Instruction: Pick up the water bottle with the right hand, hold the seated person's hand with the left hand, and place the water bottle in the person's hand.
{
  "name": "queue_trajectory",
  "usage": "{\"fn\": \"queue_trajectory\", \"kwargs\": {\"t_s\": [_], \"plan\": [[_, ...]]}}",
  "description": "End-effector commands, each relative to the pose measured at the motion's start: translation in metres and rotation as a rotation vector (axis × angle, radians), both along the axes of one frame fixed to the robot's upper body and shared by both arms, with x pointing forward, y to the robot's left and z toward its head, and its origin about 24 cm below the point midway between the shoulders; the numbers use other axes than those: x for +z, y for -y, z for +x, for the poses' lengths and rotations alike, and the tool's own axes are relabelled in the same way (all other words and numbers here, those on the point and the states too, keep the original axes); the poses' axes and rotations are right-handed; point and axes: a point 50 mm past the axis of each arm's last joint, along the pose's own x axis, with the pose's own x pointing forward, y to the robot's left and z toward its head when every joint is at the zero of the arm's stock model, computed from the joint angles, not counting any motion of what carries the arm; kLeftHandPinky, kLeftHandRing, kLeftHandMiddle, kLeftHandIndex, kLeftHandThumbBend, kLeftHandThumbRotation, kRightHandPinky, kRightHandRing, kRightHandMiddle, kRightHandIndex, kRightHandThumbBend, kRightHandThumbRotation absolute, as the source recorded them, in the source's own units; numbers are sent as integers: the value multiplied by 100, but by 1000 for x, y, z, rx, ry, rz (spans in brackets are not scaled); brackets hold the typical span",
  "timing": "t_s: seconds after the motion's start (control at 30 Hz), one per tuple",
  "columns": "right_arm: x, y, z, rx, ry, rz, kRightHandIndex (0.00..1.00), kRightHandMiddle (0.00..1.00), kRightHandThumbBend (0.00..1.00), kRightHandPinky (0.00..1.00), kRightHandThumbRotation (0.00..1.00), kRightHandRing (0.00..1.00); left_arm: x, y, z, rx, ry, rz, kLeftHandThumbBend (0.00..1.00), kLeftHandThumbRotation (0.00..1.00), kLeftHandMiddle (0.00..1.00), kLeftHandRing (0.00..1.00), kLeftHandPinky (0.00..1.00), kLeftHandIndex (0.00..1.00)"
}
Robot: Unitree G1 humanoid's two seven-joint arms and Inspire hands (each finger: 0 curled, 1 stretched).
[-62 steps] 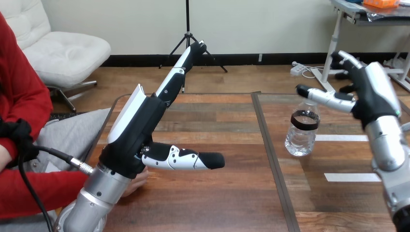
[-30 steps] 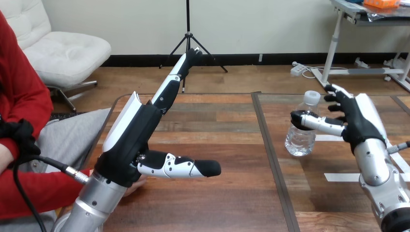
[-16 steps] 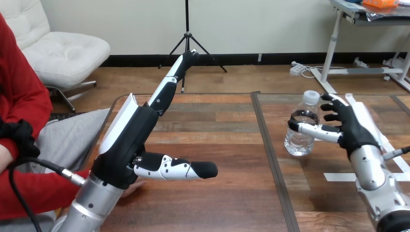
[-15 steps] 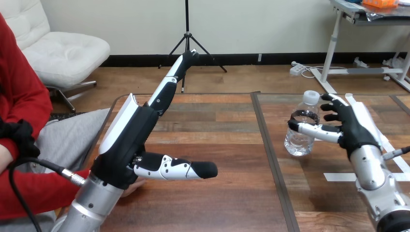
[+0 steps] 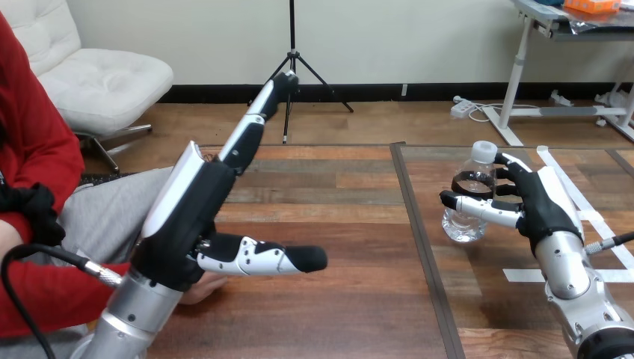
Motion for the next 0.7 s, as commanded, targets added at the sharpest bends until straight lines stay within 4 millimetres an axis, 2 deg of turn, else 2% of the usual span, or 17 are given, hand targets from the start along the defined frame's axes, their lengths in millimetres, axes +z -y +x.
{"fn": "queue_trajectory", "kwargs": {"t_s": [0.0, 0.43, 0.67], "plan": [[28, -15, 22, 33, 112, 29, 90, 88, 100, 72, 44, 84, 15, -1, 0, -11, 64, -9, 100, 55, 100, 100, 100, 100], [17, -20, 19, 16, 72, 57, 89, 87, 100, 74, 43, 84, 15, -1, -1, -14, 73, 0, 100, 55, 100, 100, 100, 100], [13, -23, 18, 15, 54, 61, 90, 87, 100, 78, 40, 85, 15, -2, -1, -10, 71, 2, 100, 55, 100, 100, 100, 100]]}}
